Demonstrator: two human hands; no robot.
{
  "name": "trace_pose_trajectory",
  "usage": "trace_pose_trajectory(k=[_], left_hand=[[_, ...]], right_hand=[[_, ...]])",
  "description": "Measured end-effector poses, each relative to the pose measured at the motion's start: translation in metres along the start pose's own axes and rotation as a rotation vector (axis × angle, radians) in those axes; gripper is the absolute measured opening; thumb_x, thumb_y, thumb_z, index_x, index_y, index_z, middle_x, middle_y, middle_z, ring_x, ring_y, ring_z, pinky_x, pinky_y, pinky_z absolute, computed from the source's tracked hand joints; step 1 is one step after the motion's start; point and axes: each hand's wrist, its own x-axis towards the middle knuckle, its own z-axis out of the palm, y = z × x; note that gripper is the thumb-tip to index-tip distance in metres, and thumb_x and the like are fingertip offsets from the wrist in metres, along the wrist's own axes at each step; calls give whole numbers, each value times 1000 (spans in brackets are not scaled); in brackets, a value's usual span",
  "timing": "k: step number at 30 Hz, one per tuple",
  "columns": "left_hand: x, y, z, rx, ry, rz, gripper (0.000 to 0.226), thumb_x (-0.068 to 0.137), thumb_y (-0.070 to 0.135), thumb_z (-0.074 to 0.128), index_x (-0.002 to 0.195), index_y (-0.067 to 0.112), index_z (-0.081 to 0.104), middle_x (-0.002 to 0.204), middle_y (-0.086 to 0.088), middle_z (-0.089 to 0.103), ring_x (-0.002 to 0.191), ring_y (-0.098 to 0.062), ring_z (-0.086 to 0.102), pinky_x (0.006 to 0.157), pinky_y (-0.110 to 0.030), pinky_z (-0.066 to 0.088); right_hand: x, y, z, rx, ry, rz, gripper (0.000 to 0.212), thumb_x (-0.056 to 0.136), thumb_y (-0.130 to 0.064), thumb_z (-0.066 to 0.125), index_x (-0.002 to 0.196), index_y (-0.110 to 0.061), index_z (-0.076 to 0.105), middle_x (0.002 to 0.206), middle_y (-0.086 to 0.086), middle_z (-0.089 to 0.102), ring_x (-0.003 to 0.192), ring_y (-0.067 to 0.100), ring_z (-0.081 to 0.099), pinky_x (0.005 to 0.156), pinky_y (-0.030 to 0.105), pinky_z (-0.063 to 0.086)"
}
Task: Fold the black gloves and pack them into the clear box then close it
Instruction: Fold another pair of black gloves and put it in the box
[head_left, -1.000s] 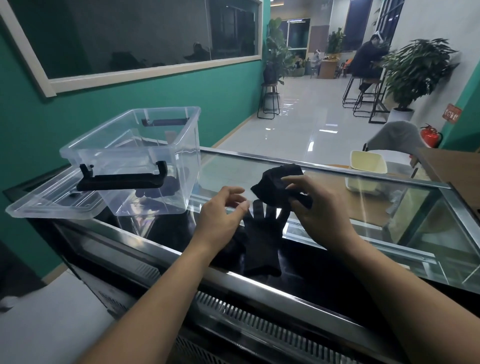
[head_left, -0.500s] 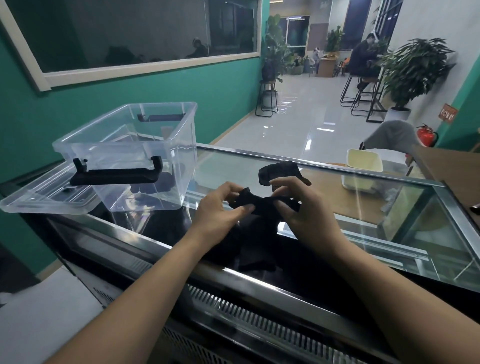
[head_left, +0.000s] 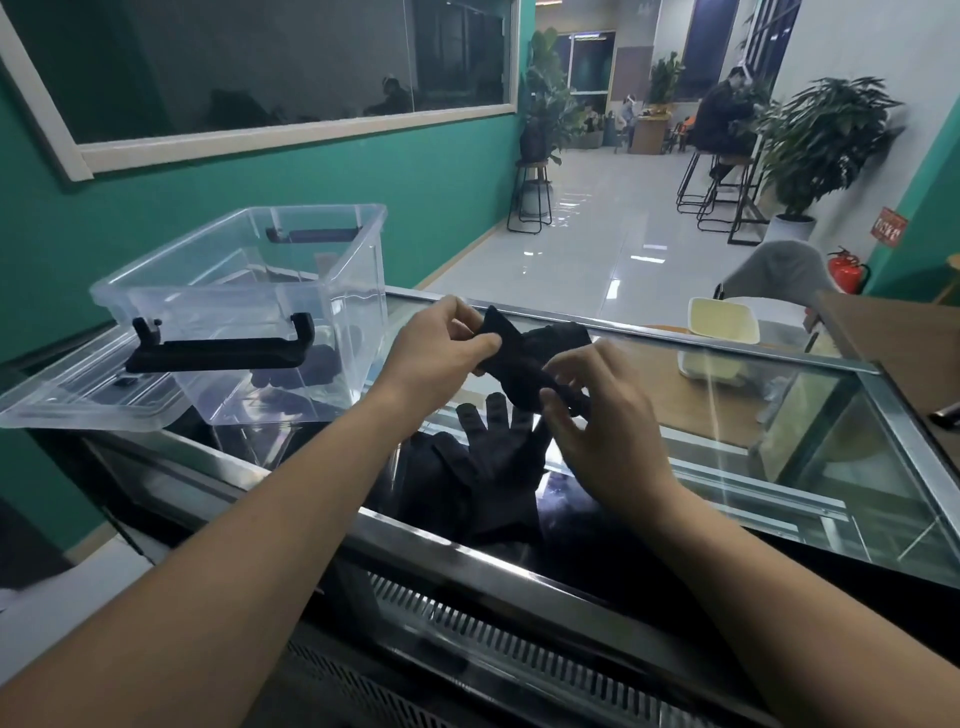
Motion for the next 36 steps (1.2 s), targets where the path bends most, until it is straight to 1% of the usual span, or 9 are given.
trace_pose_trajectory(k=[6,10,14,18,23,25,29,34,36], left_hand=[[-3,20,9,-125,84,43,40,97,14,75,129,28,56,96,-14,80,77,-18,82,76,-36,65],[-10,27,15,-244,25,52,19,104,3,64,115,14,74,96,-19,80,82,-29,84,85,-43,69],[-15,28,16,-152,17,122,31,105,0,49,111,9,78,100,-10,82,86,-20,84,88,-42,68],[-20,21,8,52,73,267,30,91,6,68,113,22,80,95,4,82,88,-9,81,93,-38,65],[-31,9,-5,241,183,531,18,89,10,83,103,20,83,87,8,78,81,-7,74,83,-34,62],[-37,2,-10,359,245,647,13,87,16,87,99,22,83,99,5,70,93,-15,68,86,-33,56],[-58,-16,-13,499,235,705,14,84,15,87,94,22,80,124,1,67,119,-24,64,98,-47,50],[-87,-38,-8,550,126,772,15,88,11,80,98,21,77,102,11,76,97,-14,74,91,-44,52],[-95,-45,-3,580,101,812,14,90,11,77,98,22,78,98,11,75,93,-15,73,86,-41,51]], right_hand=[[-7,-19,1,143,-278,-58,2,97,-16,73,98,-16,71,84,-14,67,76,5,64,69,28,52],[-11,-24,6,212,-370,-33,16,102,-19,71,118,-17,72,95,-31,64,80,-17,59,76,4,40],[-9,-16,11,171,-449,89,37,107,-37,61,141,-22,61,116,-14,76,96,-2,63,88,18,49],[-9,-11,9,201,-402,237,34,107,-39,59,139,-26,60,118,-18,71,97,-6,61,84,11,43],[5,2,17,574,-486,678,30,103,-56,56,124,-37,67,110,-21,76,123,7,66,95,26,52],[7,8,16,811,-448,773,43,101,-60,53,124,-28,70,103,-21,79,133,20,64,102,35,52],[-1,0,11,1081,-473,800,70,105,-63,43,139,-5,61,138,21,69,138,35,61,122,52,40],[3,-7,10,1181,-500,818,71,104,-66,44,129,-4,67,118,26,72,111,33,67,107,47,44],[3,-7,8,1164,-513,808,79,102,-71,45,136,-2,61,129,42,60,113,43,60,103,56,38]])
